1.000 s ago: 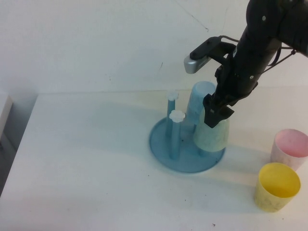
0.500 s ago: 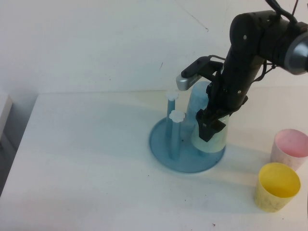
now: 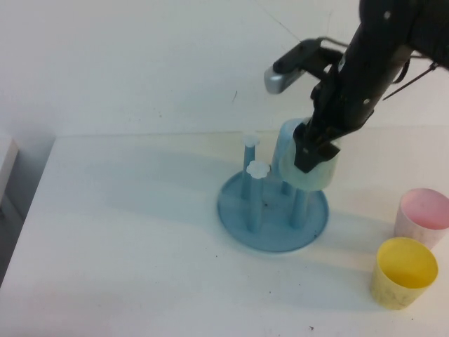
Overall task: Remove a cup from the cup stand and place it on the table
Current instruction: Pick up the cup from the rack, then hand over the cup
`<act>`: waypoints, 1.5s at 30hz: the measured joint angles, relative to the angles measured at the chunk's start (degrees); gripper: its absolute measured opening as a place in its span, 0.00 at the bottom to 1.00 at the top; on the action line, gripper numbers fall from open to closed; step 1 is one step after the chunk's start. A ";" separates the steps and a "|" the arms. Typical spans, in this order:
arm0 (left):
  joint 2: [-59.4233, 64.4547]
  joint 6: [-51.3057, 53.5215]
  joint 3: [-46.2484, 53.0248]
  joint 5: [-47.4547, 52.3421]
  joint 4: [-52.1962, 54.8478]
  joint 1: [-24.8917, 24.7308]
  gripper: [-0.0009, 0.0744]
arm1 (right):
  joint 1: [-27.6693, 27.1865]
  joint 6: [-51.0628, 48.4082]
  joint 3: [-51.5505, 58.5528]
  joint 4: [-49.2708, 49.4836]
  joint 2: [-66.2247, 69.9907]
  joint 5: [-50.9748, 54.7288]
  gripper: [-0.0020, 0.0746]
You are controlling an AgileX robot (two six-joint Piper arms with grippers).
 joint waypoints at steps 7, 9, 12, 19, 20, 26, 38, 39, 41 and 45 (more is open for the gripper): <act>0.00 0.00 0.00 0.00 0.00 0.00 0.01 | 0.00 2.12 -0.20 -0.33 -11.51 0.11 0.81; 0.00 0.00 0.00 0.00 0.00 0.00 0.01 | 0.00 2.89 1.63 -0.33 -15.40 0.11 0.81; 0.00 0.00 0.00 0.00 0.00 0.00 0.01 | -1.00 4.55 7.42 1.01 -20.51 0.11 0.81; 0.00 0.00 0.00 0.00 0.00 0.00 0.01 | -10.06 2.74 35.89 19.12 -31.65 -6.65 0.81; 0.00 0.00 0.00 0.00 0.00 0.00 0.01 | -11.57 1.63 40.39 23.15 -33.26 -9.27 0.81; 0.00 0.00 0.00 0.00 0.00 0.00 0.01 | -19.50 -7.62 58.89 49.57 -37.03 -15.26 0.81; 0.00 0.00 0.00 0.00 0.00 0.00 0.01 | -21.39 -14.56 62.80 84.63 -23.17 -4.50 0.81; 0.00 0.00 0.00 0.00 0.00 0.00 0.01 | -21.39 -14.56 62.80 86.30 -22.43 -4.50 0.81; 0.00 0.00 0.00 0.00 0.00 0.00 0.01 | -21.48 -13.71 62.80 87.88 -21.65 -4.50 0.81; 0.00 0.00 0.00 0.00 0.00 0.00 0.01 | -21.48 -6.56 62.80 88.75 -21.27 -4.50 0.81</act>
